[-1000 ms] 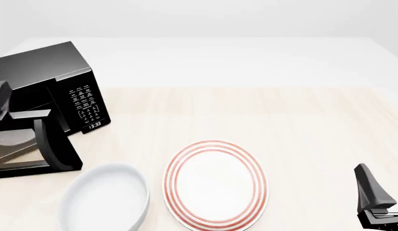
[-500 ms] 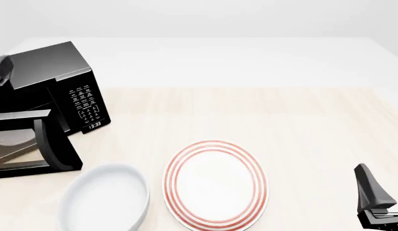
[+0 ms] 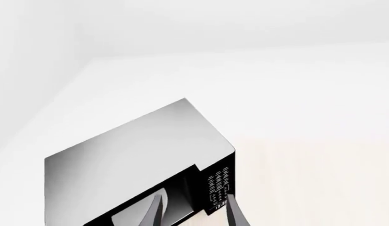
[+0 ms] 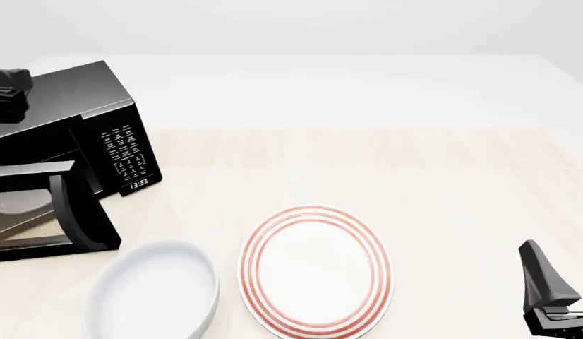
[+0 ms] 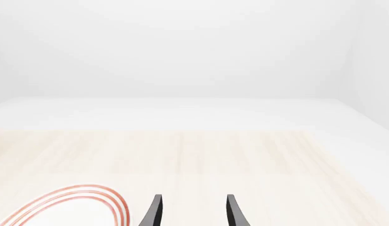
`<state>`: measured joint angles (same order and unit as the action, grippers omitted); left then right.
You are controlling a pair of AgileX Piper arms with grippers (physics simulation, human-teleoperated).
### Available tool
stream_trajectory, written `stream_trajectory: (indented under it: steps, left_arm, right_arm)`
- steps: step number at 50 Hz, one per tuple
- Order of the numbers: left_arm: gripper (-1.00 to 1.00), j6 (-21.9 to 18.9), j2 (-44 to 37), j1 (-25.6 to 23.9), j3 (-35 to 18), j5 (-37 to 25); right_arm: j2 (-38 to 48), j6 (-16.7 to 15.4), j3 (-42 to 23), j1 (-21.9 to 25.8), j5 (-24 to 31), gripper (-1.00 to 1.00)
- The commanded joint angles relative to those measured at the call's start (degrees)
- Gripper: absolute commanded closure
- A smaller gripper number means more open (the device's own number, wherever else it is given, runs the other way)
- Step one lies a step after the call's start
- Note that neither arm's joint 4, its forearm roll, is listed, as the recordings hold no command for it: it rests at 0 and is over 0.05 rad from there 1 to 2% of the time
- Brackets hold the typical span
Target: Open the microwave.
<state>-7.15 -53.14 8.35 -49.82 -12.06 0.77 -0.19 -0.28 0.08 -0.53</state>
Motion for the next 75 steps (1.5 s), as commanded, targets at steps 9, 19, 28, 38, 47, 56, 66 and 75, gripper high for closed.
stream_trajectory:
  steps: [9,19,28,38,47,56,66,75]
  left_arm:
    - [-1.0,2.9,-4.2,0.1,-5.9,-8.1]
    - [-1.0,1.8,-5.0,1.5,-7.5,-11.4]
    - [-1.0,1.1,-8.0,0.3,-11.5,-15.4]
    - [-1.0,2.8,-11.9,-2.5,-13.8,-18.2]
    - [-1.0,2.8,-15.1,-2.8,-15.3,-19.5]
    - [-1.0,3.4,-14.8,-1.8,-14.7,-20.7]
    - [-1.0,3.9,-14.6,-0.3,-13.7,-20.8]
    - [-1.0,4.2,-15.0,0.9,-13.1,-20.9]
  right_arm:
    - [0.0,0.0,0.0,0.0,0.0,-1.0]
    - [0.0,0.0,0.0,0.0,0.0,-1.0]
    - [0.0,0.0,0.0,0.0,0.0,-1.0]
    - [0.0,-0.1,0.0,0.0,0.0,-1.0]
    - [-0.2,0.0,-0.1,0.1,0.3,-1.0]
    - [-0.3,0.0,-0.1,0.1,0.3,-1.0]
    - [-0.3,0.0,-0.1,0.1,0.4,-1.0]
    - [-0.3,0.0,-0.1,0.1,0.4,-1.0]
